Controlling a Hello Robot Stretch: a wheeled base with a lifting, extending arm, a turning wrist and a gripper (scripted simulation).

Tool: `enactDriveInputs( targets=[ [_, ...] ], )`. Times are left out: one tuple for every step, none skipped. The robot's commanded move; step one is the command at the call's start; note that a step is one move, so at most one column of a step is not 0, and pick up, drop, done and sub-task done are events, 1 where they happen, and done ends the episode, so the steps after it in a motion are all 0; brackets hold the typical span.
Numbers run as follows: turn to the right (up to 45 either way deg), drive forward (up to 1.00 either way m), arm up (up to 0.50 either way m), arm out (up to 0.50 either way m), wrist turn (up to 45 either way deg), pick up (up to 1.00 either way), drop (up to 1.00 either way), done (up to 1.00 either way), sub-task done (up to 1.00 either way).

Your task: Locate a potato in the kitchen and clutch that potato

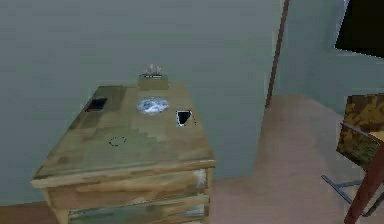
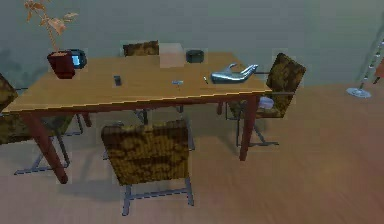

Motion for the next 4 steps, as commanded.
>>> enactDriveInputs(
  targets=[
    [30.0, 0.00, 0.00, 0.00, 0.0, 0.00, 0.00, 0.00, 0.00],
    [0.0, 1.00, 0.00, 0.00, 0.0, 0.00, 0.00, 0.00, 0.00],
    [3.0, 0.00, 0.00, 0.00, 0.0, 0.00, 0.00, 0.00, 0.00],
    [0.0, 0.60, 0.00, 0.00, 0.0, 0.00, 0.00, 0.00, 0.00]
  ],
)
